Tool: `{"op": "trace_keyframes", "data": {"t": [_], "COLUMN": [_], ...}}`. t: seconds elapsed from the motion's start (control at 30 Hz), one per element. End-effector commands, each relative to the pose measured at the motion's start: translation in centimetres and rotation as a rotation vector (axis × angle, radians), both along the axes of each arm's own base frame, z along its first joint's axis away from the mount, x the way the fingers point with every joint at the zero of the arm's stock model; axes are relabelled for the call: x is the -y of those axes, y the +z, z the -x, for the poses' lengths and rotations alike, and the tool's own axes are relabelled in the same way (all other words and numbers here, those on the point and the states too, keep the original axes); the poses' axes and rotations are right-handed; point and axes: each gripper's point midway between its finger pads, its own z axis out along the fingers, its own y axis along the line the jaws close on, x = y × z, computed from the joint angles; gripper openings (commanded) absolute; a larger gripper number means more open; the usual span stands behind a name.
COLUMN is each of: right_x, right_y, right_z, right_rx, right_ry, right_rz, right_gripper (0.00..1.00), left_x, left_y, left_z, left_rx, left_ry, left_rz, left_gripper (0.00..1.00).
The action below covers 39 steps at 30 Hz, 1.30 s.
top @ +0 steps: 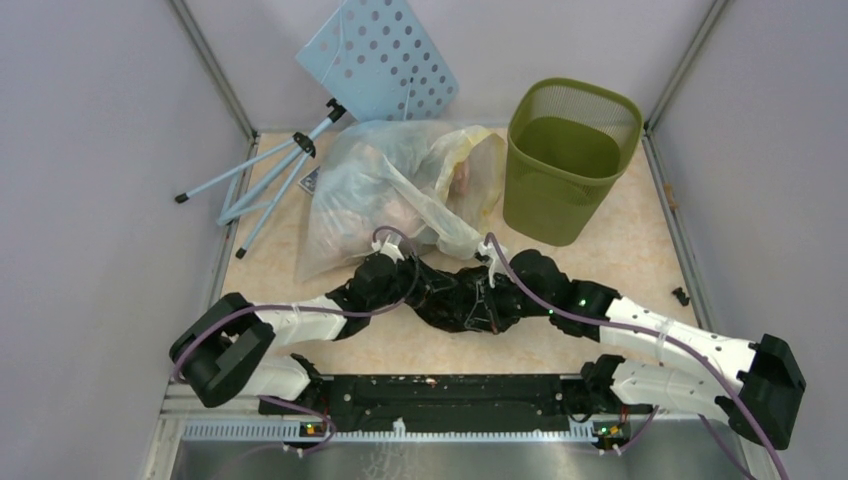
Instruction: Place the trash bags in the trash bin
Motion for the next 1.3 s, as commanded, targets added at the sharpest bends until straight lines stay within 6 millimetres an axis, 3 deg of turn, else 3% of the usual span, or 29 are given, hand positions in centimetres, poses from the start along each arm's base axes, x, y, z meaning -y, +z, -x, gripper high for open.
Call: {"op": "trace_keyframes", "data": {"t": [0.0, 0.07, 0.1, 0.2, 0.4, 0.53, 0.67, 0.83, 1.0, 1.1, 1.2, 1.27], "right_x": [-0.2, 1.1, 1.8, 4.2, 7.2, 7.7, 7.0, 5.7, 4.7, 5.7, 7.5, 9.2], "right_y": [0.5, 0.7, 1.1, 2.0, 2.2, 1.8, 0.3, -2.1, -3.7, -4.6, -4.9, -4.8], "right_z": [-0.3, -1.6, -2.1, -4.2, -7.6, -9.7, -11.1, -12.1, -11.9, -11.8, -11.9, -12.1], "right_rx": [0.049, 0.091, 0.113, 0.178, 0.182, 0.154, 0.130, 0.100, 0.061, 0.047, 0.038, 0.044], "right_ry": [0.002, -0.089, -0.135, -0.300, -0.502, -0.590, -0.622, -0.619, -0.587, -0.609, -0.655, -0.706], "right_rz": [0.007, 0.048, 0.054, 0.096, 0.195, 0.240, 0.297, 0.319, 0.316, 0.334, 0.349, 0.356], "right_gripper": [0.06, 0.17, 0.23, 0.36, 0.49, 0.62, 0.64, 0.59, 0.42, 0.28, 0.00, 0.00], "left_x": [0.6, -0.5, -1.2, -2.9, -4.1, -4.2, -4.5, -4.8, -5.2, -5.6, -6.3, -7.2], "left_y": [3.3, 2.9, 2.6, 1.9, 0.1, -1.0, -1.0, -0.6, -0.9, -0.6, -0.3, -0.5], "left_z": [-1.9, -2.0, -2.0, -1.1, 2.2, 4.4, 5.4, 5.9, 6.2, 6.1, 5.8, 5.6], "left_rx": [0.153, 0.167, 0.163, 0.184, 0.209, 0.220, 0.243, 0.267, 0.257, 0.267, 0.279, 0.262], "left_ry": [0.029, 0.062, 0.078, 0.076, -0.071, -0.173, -0.211, -0.234, -0.247, -0.236, -0.205, -0.174], "left_rz": [0.025, -0.041, -0.074, -0.160, -0.238, -0.229, -0.219, -0.227, -0.256, -0.273, -0.305, -0.353], "left_gripper": [0.22, 0.04, 0.00, 0.00, 0.00, 0.00, 0.00, 0.00, 0.00, 0.00, 0.00, 0.00]}}
